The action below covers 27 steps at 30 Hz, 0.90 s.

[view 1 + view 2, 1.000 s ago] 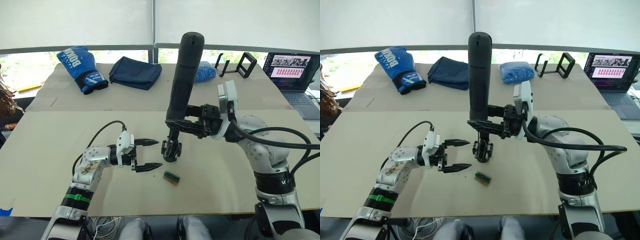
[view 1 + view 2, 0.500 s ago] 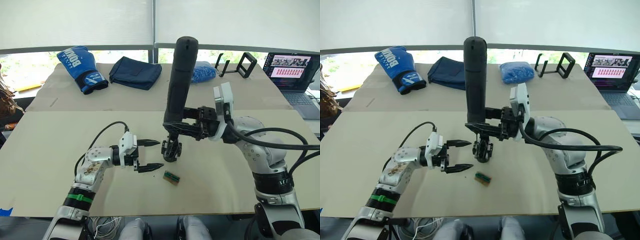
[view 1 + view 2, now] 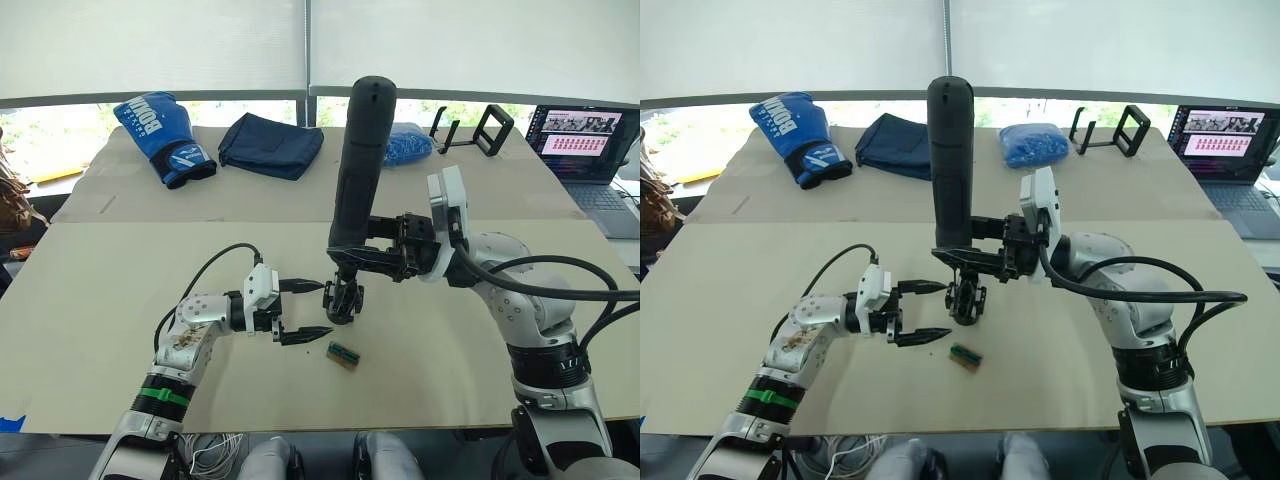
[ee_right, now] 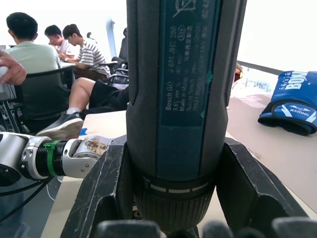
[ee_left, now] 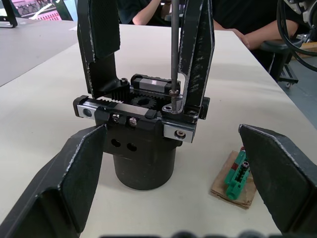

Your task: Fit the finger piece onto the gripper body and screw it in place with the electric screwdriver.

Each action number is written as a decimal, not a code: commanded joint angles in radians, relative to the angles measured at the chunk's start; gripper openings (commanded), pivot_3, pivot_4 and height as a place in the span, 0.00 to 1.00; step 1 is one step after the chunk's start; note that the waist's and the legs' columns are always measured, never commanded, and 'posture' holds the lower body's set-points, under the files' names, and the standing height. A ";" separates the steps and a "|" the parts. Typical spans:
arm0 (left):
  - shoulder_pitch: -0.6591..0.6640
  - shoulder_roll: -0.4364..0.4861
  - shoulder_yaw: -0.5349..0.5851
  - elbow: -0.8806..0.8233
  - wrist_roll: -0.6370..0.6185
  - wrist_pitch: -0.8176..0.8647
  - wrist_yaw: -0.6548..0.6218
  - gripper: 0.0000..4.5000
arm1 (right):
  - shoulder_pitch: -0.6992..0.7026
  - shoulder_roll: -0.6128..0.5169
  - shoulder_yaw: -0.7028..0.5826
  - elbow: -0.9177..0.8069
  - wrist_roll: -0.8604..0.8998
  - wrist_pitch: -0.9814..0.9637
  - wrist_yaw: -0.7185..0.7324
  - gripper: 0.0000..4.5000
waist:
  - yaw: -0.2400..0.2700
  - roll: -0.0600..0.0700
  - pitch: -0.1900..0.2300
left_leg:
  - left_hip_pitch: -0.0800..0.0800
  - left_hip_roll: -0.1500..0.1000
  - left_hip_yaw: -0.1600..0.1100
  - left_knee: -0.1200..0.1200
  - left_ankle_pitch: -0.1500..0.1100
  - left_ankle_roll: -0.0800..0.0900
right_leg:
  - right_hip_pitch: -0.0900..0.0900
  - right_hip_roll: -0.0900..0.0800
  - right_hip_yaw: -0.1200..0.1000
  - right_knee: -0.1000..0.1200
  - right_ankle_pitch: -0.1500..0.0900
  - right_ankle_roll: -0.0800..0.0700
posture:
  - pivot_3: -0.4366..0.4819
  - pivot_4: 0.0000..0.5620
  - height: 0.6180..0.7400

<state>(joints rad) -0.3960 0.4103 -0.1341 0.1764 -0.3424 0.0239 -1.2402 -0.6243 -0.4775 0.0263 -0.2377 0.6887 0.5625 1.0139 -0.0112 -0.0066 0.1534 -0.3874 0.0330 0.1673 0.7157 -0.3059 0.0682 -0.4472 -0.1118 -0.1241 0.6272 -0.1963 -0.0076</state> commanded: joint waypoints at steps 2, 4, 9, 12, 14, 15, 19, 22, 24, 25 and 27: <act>-0.016 -0.005 0.000 -0.013 -0.003 -0.012 0.002 1.00 | -0.036 -0.009 -0.043 -0.034 0.031 -0.015 0.003 0.42 | 0.000 0.000 0.000 | 0.000 0.000 0.000 0.000 0.000 0.000 | 0.000 0.000 0.000 0.000 0.000 0.000 | 0.48 0.27 1.00; -0.016 -0.005 0.000 -0.014 -0.004 -0.010 0.003 1.00 | -0.038 -0.010 -0.045 -0.033 0.032 -0.015 0.004 0.42 | 0.000 0.000 0.000 | 0.000 0.000 0.000 0.000 0.000 0.000 | 0.000 0.000 0.000 0.000 0.000 0.000 | 0.48 0.27 1.00; -0.016 -0.005 -0.001 -0.017 -0.004 -0.007 0.005 1.00 | -0.044 -0.004 -0.053 -0.031 0.041 -0.018 0.000 0.42 | 0.000 0.000 0.000 | 0.000 0.000 0.000 0.000 0.000 0.000 | 0.000 0.000 0.000 0.000 0.000 0.000 | 0.48 0.27 1.00; -0.016 -0.005 -0.002 -0.020 -0.005 -0.004 0.005 1.00 | -0.045 -0.003 -0.054 -0.030 0.042 -0.018 0.000 0.42 | 0.000 0.000 0.000 | 0.000 0.000 0.000 0.000 0.000 0.000 | 0.000 0.000 0.000 0.000 0.000 0.000 | 0.48 0.27 1.00; -0.016 -0.005 -0.002 -0.022 -0.006 -0.003 0.005 1.00 | -0.045 -0.003 -0.054 -0.030 0.042 -0.017 0.000 0.42 | 0.000 0.000 0.000 | 0.000 0.000 0.000 0.000 0.000 0.000 | 0.000 0.000 0.000 0.000 0.000 0.000 | 0.48 0.27 1.00; -0.016 -0.005 -0.002 -0.022 -0.006 -0.003 0.005 1.00 | -0.045 -0.004 -0.054 -0.029 0.041 -0.018 0.001 0.42 | 0.000 0.000 0.000 | 0.000 0.000 0.000 0.000 0.000 0.000 | 0.000 0.000 0.000 0.000 0.000 0.000 | 0.48 0.27 1.00; -0.016 -0.005 -0.003 -0.024 -0.006 -0.001 0.005 1.00 | -0.045 -0.007 -0.052 -0.028 0.040 -0.014 0.004 0.42 | 0.000 0.000 0.000 | 0.000 0.000 0.000 0.000 0.000 0.000 | 0.000 0.000 0.000 0.000 0.000 0.000 | 0.48 0.27 1.00; -0.015 -0.006 -0.003 -0.024 -0.006 -0.002 0.006 1.00 | -0.042 -0.012 -0.048 -0.029 0.035 -0.013 0.009 0.42 | 0.000 0.000 0.000 | 0.000 0.000 0.000 0.000 0.000 0.000 | 0.000 0.000 0.000 0.000 0.000 0.000 | 0.48 0.27 1.00; -0.014 -0.005 -0.003 -0.025 -0.006 -0.003 0.006 1.00 | -0.040 -0.014 -0.046 -0.030 0.033 -0.013 0.012 0.42 | 0.000 0.000 0.000 | 0.000 0.000 0.000 0.000 0.000 0.000 | 0.000 0.000 0.000 0.000 0.000 0.000 | 0.48 0.27 1.00; -0.014 -0.005 -0.003 -0.025 -0.006 -0.003 0.006 1.00 | -0.039 -0.016 -0.045 -0.029 0.031 -0.014 0.014 0.42 | 0.000 0.000 0.000 | 0.000 0.000 0.000 0.000 0.000 0.000 | 0.000 0.000 0.000 0.000 0.000 0.000 | 0.48 0.27 1.00; -0.013 -0.005 -0.002 -0.024 -0.006 -0.004 0.007 1.00 | -0.039 -0.019 -0.043 -0.027 0.027 -0.012 0.014 0.42 | 0.000 0.000 0.000 | 0.000 0.000 0.000 0.000 0.000 0.000 | 0.000 0.000 0.000 0.000 0.000 0.000 | 0.48 0.27 1.00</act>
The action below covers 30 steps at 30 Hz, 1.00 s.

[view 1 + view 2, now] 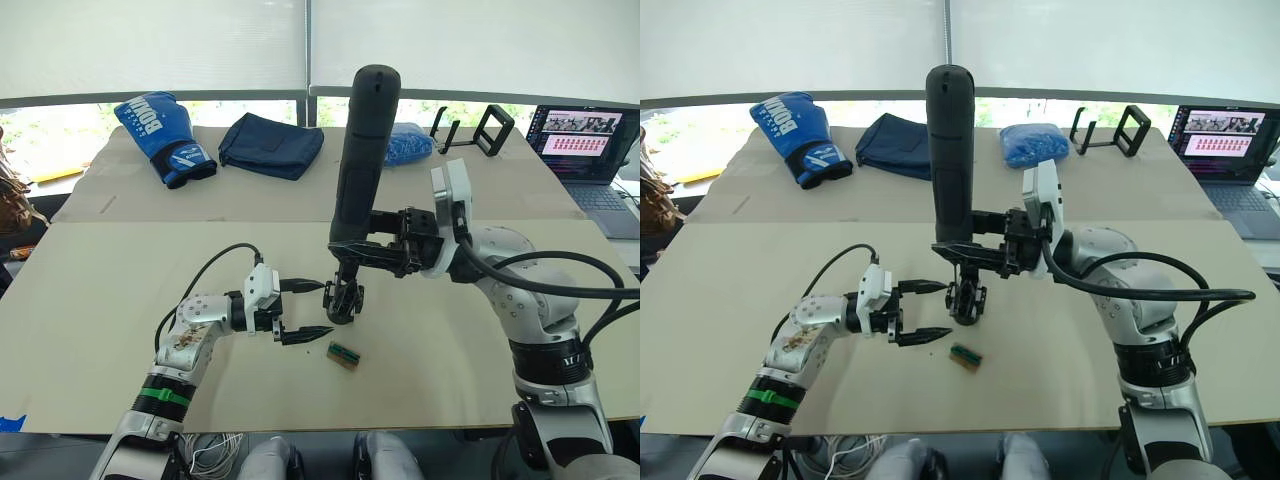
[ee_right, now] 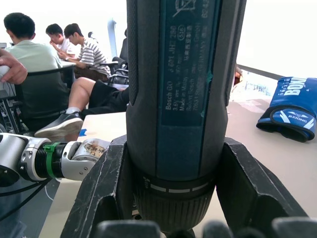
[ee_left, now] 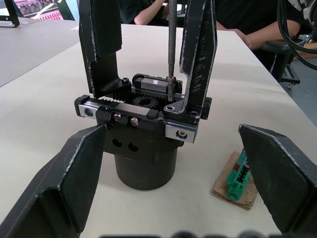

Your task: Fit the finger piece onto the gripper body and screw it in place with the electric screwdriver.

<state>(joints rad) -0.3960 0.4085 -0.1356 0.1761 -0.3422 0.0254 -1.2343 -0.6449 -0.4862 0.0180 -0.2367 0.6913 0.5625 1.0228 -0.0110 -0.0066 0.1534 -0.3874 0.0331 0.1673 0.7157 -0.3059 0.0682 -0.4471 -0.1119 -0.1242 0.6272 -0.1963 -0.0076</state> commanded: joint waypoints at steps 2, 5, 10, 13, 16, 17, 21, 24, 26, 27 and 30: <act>-0.012 -0.003 0.000 -0.023 -0.006 -0.008 0.001 1.00 | -0.019 -0.014 -0.033 -0.026 0.022 -0.012 0.006 0.42 | 0.000 0.000 0.000 | 0.000 0.000 0.000 0.000 0.000 0.000 | 0.000 0.000 0.000 0.000 0.000 0.000 | 0.48 0.27 1.00; -0.007 -0.003 0.001 -0.020 -0.006 -0.013 -0.001 1.00 | -0.019 -0.015 -0.031 -0.025 0.022 -0.012 0.005 0.42 | 0.000 0.000 0.000 | 0.000 0.000 0.000 0.000 0.000 0.000 | 0.000 0.000 0.000 0.000 0.000 0.000 | 0.48 0.27 1.00; -0.004 -0.005 0.002 -0.010 -0.004 -0.022 -0.002 1.00 | -0.021 -0.010 -0.026 -0.026 0.025 -0.008 -0.001 0.42 | 0.000 0.000 0.000 | 0.000 0.000 0.000 0.000 0.000 0.000 | 0.000 0.000 0.000 0.000 0.000 0.000 | 0.48 0.27 1.00; -0.002 -0.006 0.001 -0.009 -0.004 -0.024 -0.002 1.00 | -0.019 -0.008 -0.023 -0.028 0.024 -0.008 -0.003 0.42 | 0.000 0.000 0.000 | 0.000 0.000 0.000 0.000 0.000 0.000 | 0.000 0.000 0.000 0.000 0.000 0.000 | 0.48 0.27 1.00; -0.002 -0.006 0.001 -0.008 -0.003 -0.024 -0.001 1.00 | -0.017 -0.009 -0.018 -0.027 0.018 -0.011 -0.002 0.42 | 0.000 0.000 0.000 | 0.000 0.000 0.000 0.000 0.000 0.000 | 0.000 0.000 0.000 0.000 0.000 0.000 | 0.48 0.27 1.00; -0.002 -0.006 0.001 -0.008 -0.003 -0.024 -0.001 1.00 | -0.016 -0.010 -0.015 -0.027 0.015 -0.013 0.000 0.42 | 0.000 0.000 0.000 | 0.000 0.000 0.000 0.000 0.000 0.000 | 0.000 0.000 0.000 0.000 0.000 0.000 | 0.48 0.27 1.00; -0.001 -0.006 0.001 -0.010 -0.002 -0.023 0.001 1.00 | -0.011 -0.010 -0.009 -0.028 0.007 -0.020 0.001 0.42 | 0.000 0.000 0.000 | 0.000 0.000 0.000 0.000 0.000 0.000 | 0.000 0.000 0.000 0.000 0.000 0.000 | 0.48 0.27 1.00; -0.001 -0.006 0.001 -0.011 -0.002 -0.022 0.002 1.00 | -0.009 -0.008 -0.007 -0.028 0.007 -0.020 0.000 0.42 | 0.000 0.000 0.000 | 0.000 0.000 0.000 0.000 0.000 0.000 | 0.000 0.000 0.000 0.000 0.000 0.000 | 0.48 0.27 1.00; -0.001 -0.006 0.001 -0.011 -0.002 -0.022 0.002 1.00 | -0.009 -0.006 -0.006 -0.028 0.006 -0.022 -0.001 0.42 | 0.000 0.000 0.000 | 0.000 0.000 0.000 0.000 0.000 0.000 | 0.000 0.000 0.000 0.000 0.000 0.000 | 0.48 0.27 1.00; -0.001 -0.006 0.001 -0.011 -0.002 -0.022 0.002 1.00 | -0.008 -0.005 -0.006 -0.029 0.005 -0.022 -0.002 0.42 | 0.000 0.000 0.000 | 0.000 0.000 0.000 0.000 0.000 0.000 | 0.000 0.000 0.000 0.000 0.000 0.000 | 0.48 0.27 1.00; 0.000 -0.006 0.001 -0.011 -0.003 -0.022 0.001 1.00 | -0.007 -0.004 -0.005 -0.029 0.005 -0.022 -0.003 0.42 | 0.000 0.000 0.000 | 0.000 0.000 0.000 0.000 0.000 0.000 | 0.000 0.000 0.000 0.000 0.000 0.000 | 0.48 0.27 1.00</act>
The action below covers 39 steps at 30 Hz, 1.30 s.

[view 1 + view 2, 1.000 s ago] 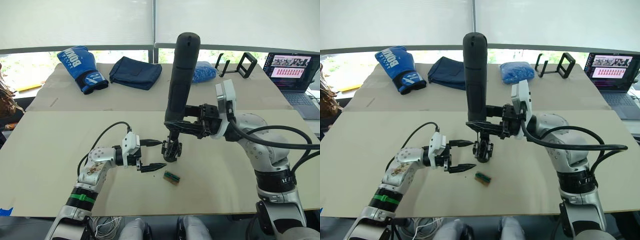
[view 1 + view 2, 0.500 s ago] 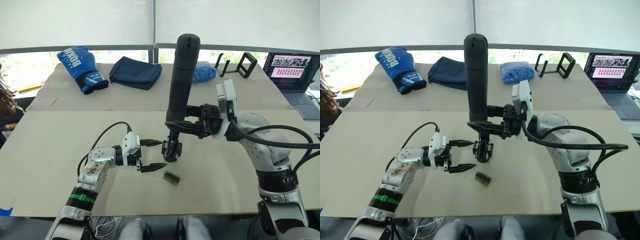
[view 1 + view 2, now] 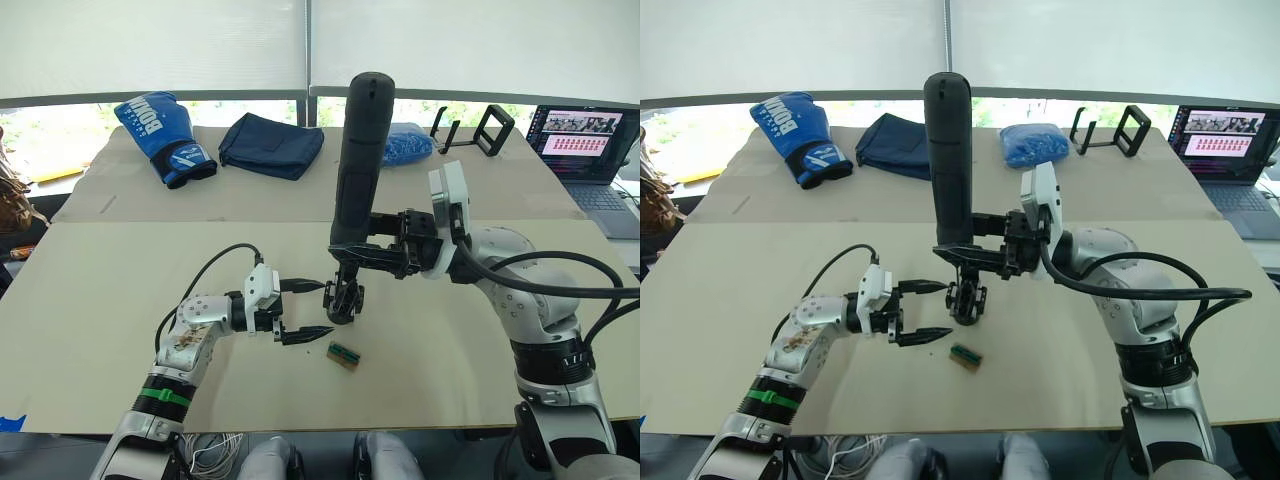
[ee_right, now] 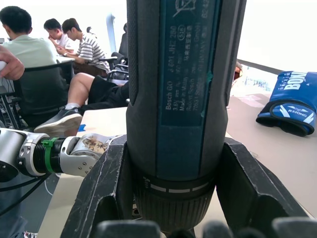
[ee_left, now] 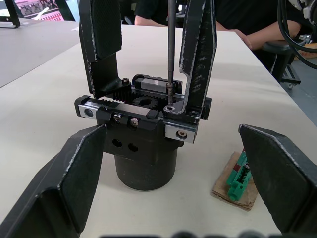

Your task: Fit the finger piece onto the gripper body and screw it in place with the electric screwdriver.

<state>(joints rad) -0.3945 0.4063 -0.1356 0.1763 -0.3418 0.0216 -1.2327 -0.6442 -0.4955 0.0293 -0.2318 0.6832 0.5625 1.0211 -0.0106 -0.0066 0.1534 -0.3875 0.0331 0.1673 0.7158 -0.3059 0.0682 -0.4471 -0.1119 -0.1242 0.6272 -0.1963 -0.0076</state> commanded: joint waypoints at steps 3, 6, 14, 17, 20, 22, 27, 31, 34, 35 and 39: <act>-0.001 -0.003 0.001 -0.011 -0.003 -0.019 -0.001 1.00 | -0.007 0.007 -0.017 -0.034 0.012 -0.020 -0.001 0.42 | 0.000 0.000 0.000 | 0.000 0.000 0.000 0.000 0.000 0.000 | 0.000 0.000 0.000 0.000 0.000 0.000 | 0.48 0.27 1.00; 0.000 -0.004 0.001 -0.012 -0.003 -0.018 0.000 1.00 | -0.007 0.009 -0.017 -0.034 0.011 -0.020 -0.001 0.42 | 0.000 0.000 0.000 | 0.000 0.000 0.000 0.000 0.000 0.000 | 0.000 0.000 0.000 0.000 0.000 0.000 | 0.48 0.27 1.00; -0.004 -0.006 0.001 -0.012 -0.003 -0.016 0.003 1.00 | -0.005 0.007 -0.013 -0.029 0.005 -0.019 0.003 0.42 | 0.000 0.000 0.000 | 0.000 0.000 0.000 0.000 0.000 0.000 | 0.000 0.000 0.000 0.000 0.000 0.000 | 0.48 0.27 1.00; -0.002 -0.005 0.001 -0.017 -0.004 -0.014 0.004 1.00 | -0.004 0.005 -0.014 -0.033 0.005 -0.014 0.004 0.42 | 0.000 0.000 0.000 | 0.000 0.000 0.000 0.000 0.000 0.000 | 0.000 0.000 0.000 0.000 0.000 0.000 | 0.48 0.27 1.00; -0.002 -0.005 0.001 -0.015 -0.004 -0.014 0.005 1.00 | -0.004 0.003 -0.014 -0.031 0.004 -0.013 0.006 0.42 | 0.000 0.000 0.000 | 0.000 0.000 0.000 0.000 0.000 0.000 | 0.000 0.000 0.000 0.000 0.000 0.000 | 0.48 0.27 1.00; -0.003 -0.006 0.001 -0.013 -0.004 -0.015 0.004 1.00 | -0.005 0.002 -0.013 -0.030 0.002 -0.013 0.007 0.42 | 0.000 0.000 0.000 | 0.000 0.000 0.000 0.000 0.000 0.000 | 0.000 0.000 0.000 0.000 0.000 0.000 | 0.48 0.27 1.00; 0.000 -0.006 0.002 -0.009 -0.004 -0.019 0.004 1.00 | -0.007 -0.006 -0.013 -0.028 0.000 -0.008 0.010 0.42 | 0.000 0.000 0.000 | 0.000 0.000 0.000 0.000 0.000 0.000 | 0.000 0.000 0.000 0.000 0.000 0.000 | 0.48 0.27 1.00; 0.001 -0.007 0.003 -0.004 -0.003 -0.022 0.003 1.00 | -0.012 -0.010 -0.012 -0.024 0.001 -0.008 0.011 0.42 | 0.000 0.000 0.000 | 0.000 0.000 0.000 0.000 0.000 0.000 | 0.000 0.000 0.000 0.000 0.000 0.000 | 0.48 0.27 1.00; 0.004 -0.007 0.002 -0.004 -0.003 -0.025 0.003 1.00 | -0.011 -0.011 -0.014 -0.027 0.002 -0.007 0.009 0.42 | 0.000 0.000 0.000 | 0.000 0.000 0.000 0.000 0.000 0.000 | 0.000 0.000 0.000 0.000 0.000 0.000 | 0.48 0.27 1.00; 0.004 -0.008 0.002 -0.004 -0.003 -0.025 0.002 1.00 | -0.012 -0.010 -0.014 -0.028 0.002 -0.007 0.008 0.42 | 0.000 0.000 0.000 | 0.000 0.000 0.000 0.000 0.000 0.000 | 0.000 0.000 0.000 0.000 0.000 0.000 | 0.48 0.27 1.00; 0.003 -0.010 0.002 0.002 -0.002 -0.029 0.002 1.00 | -0.011 -0.005 -0.012 -0.025 -0.002 -0.011 0.003 0.42 | 0.000 0.000 0.000 | 0.000 0.000 0.000 0.000 0.000 0.000 | 0.000 0.000 0.000 0.000 0.000 0.000 | 0.48 0.27 1.00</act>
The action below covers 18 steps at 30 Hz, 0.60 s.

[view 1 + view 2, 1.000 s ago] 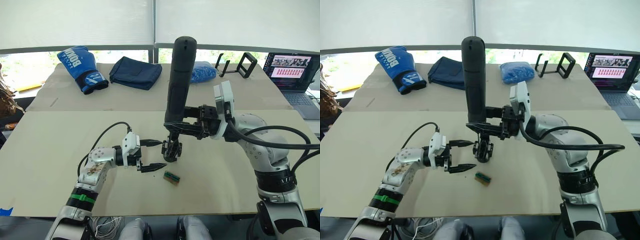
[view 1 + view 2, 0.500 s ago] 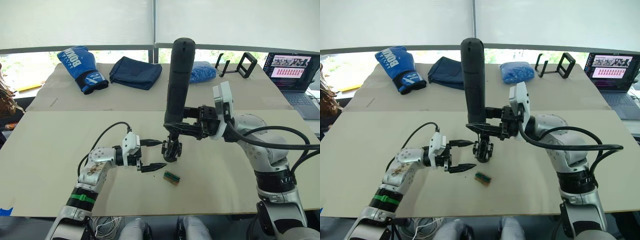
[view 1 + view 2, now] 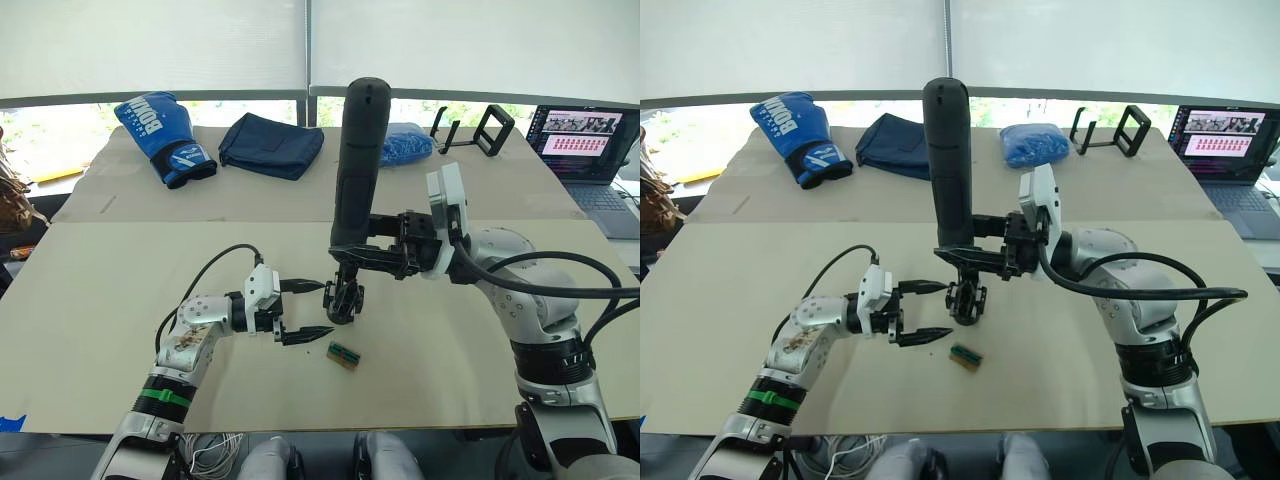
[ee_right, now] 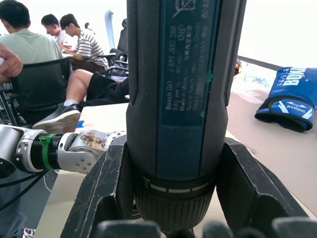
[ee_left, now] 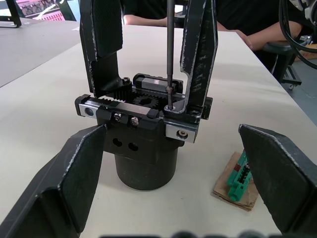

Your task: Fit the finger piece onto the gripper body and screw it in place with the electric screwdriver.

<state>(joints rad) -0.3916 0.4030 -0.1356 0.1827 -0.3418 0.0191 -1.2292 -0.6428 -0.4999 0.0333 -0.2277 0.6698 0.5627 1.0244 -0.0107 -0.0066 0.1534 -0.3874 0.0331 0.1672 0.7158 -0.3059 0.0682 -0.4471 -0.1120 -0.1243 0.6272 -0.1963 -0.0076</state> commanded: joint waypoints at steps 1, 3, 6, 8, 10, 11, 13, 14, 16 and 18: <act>0.000 -0.007 0.002 -0.004 -0.002 -0.027 -0.002 1.00 | -0.011 0.000 -0.015 -0.031 0.011 -0.011 -0.001 0.42 | 0.000 0.000 0.000 | 0.000 0.000 0.000 0.000 0.000 0.000 | 0.000 0.000 0.000 0.000 0.000 0.000 | 0.48 0.27 1.00; -0.001 -0.008 0.002 -0.002 -0.002 -0.027 -0.001 1.00 | -0.008 0.002 -0.012 -0.031 0.010 -0.012 -0.003 0.42 | 0.000 0.000 0.000 | 0.000 0.000 0.000 0.000 0.000 0.000 | 0.000 0.000 0.000 0.000 0.000 0.000 | 0.48 0.27 1.00; 0.000 -0.009 0.001 -0.002 -0.001 -0.028 0.000 1.00 | -0.006 0.006 -0.010 -0.032 0.007 -0.015 -0.007 0.42 | 0.000 0.000 0.000 | 0.000 0.000 0.000 0.000 0.000 0.000 | 0.000 0.000 0.000 0.000 0.000 0.000 | 0.48 0.27 1.00; 0.002 -0.010 0.000 -0.004 -0.001 -0.028 0.001 1.00 | -0.005 0.009 -0.010 -0.034 0.006 -0.015 -0.010 0.42 | 0.000 0.000 0.000 | 0.000 0.000 0.000 0.000 0.000 0.000 | 0.000 0.000 0.000 0.000 0.000 0.000 | 0.48 0.27 1.00; 0.001 -0.012 -0.001 -0.004 0.000 -0.027 0.001 1.00 | -0.006 0.013 -0.010 -0.032 0.004 -0.016 -0.012 0.42 | 0.000 0.000 0.000 | 0.000 0.000 0.000 0.000 0.000 0.000 | 0.000 0.000 0.000 0.000 0.000 0.000 | 0.48 0.27 1.00; 0.000 -0.013 -0.002 -0.004 0.000 -0.026 0.002 1.00 | -0.007 0.015 -0.010 -0.032 0.002 -0.016 -0.012 0.42 | 0.000 0.000 0.000 | 0.000 0.000 0.000 0.000 0.000 0.000 | 0.000 0.000 0.000 0.000 0.000 0.000 | 0.48 0.27 1.00; 0.001 -0.014 -0.004 -0.007 0.000 -0.024 0.003 1.00 | -0.005 0.019 -0.010 -0.034 0.000 -0.015 -0.013 0.42 | 0.000 0.000 0.000 | 0.000 0.000 0.000 0.000 0.000 0.000 | 0.000 0.000 0.000 0.000 0.000 0.000 | 0.48 0.27 1.00; 0.000 -0.015 -0.004 -0.010 0.000 -0.022 0.004 1.00 | -0.004 0.021 -0.010 -0.035 -0.002 -0.015 -0.014 0.42 | 0.001 0.000 0.000 | 0.000 0.000 0.000 0.000 0.000 0.000 | 0.000 0.000 0.000 0.000 0.000 0.000 | 0.48 0.27 1.00; -0.003 -0.015 -0.005 -0.016 0.000 -0.015 0.007 1.00 | -0.003 0.024 -0.009 -0.036 -0.002 -0.014 -0.015 0.42 | 0.001 0.000 0.000 | 0.000 0.000 0.000 0.000 0.000 0.000 | 0.000 0.000 0.000 0.000 0.000 0.000 | 0.48 0.27 1.00; -0.004 -0.015 -0.005 -0.025 0.000 -0.008 0.011 1.00 | -0.001 0.026 -0.008 -0.037 -0.001 -0.013 -0.017 0.42 | 0.001 0.000 0.000 | 0.000 0.000 0.000 0.000 0.000 0.000 | 0.000 0.000 0.000 0.000 0.000 0.000 | 0.48 0.27 1.00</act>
<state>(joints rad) -0.3902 0.3941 -0.1362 0.1914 -0.3379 0.0193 -1.2234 -0.6426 -0.4805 0.0368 -0.2278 0.6501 0.5626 1.0084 -0.0098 -0.0066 0.1534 -0.3875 0.0330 0.1673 0.7158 -0.3059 0.0683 -0.4471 -0.1120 -0.1242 0.6272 -0.1963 -0.0076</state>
